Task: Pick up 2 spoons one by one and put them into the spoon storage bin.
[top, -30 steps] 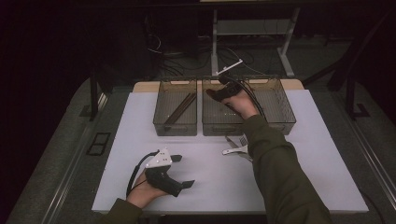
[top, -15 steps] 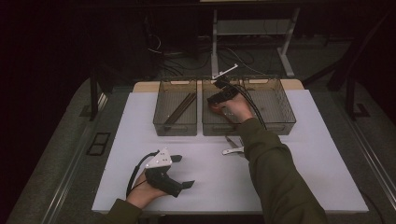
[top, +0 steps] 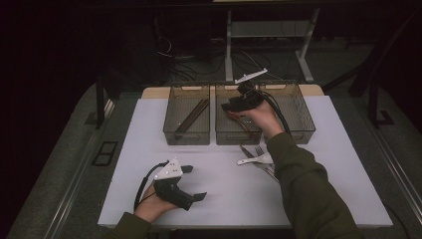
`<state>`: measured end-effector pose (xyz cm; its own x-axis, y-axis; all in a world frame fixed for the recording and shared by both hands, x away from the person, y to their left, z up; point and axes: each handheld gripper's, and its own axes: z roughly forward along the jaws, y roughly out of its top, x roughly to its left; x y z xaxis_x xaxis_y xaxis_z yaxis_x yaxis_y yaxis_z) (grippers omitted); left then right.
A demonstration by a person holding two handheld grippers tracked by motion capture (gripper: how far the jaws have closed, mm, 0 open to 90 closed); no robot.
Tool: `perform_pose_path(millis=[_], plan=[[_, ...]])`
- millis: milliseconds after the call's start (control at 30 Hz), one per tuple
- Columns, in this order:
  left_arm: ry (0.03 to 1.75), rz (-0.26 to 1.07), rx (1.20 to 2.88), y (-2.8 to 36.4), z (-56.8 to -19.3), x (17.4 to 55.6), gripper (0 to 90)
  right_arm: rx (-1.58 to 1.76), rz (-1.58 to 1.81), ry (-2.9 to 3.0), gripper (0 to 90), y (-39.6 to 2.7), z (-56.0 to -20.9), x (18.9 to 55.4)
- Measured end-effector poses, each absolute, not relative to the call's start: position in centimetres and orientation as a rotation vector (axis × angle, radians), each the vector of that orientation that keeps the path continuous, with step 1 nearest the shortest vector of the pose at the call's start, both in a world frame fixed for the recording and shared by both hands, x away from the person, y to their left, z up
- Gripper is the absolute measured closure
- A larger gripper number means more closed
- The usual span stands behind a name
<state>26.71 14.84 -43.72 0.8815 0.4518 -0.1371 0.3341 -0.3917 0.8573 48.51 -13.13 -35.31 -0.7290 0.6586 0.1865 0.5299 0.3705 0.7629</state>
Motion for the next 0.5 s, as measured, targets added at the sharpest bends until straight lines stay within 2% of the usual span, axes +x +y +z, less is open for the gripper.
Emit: perform_pose_path(millis=[500], plan=[[0.568, 0.164, 2.01, 15.0, -43.6, 26.7, 0.0, 0.976, 1.357, 2.459, 43.0, -16.1, -34.4, 43.2]])
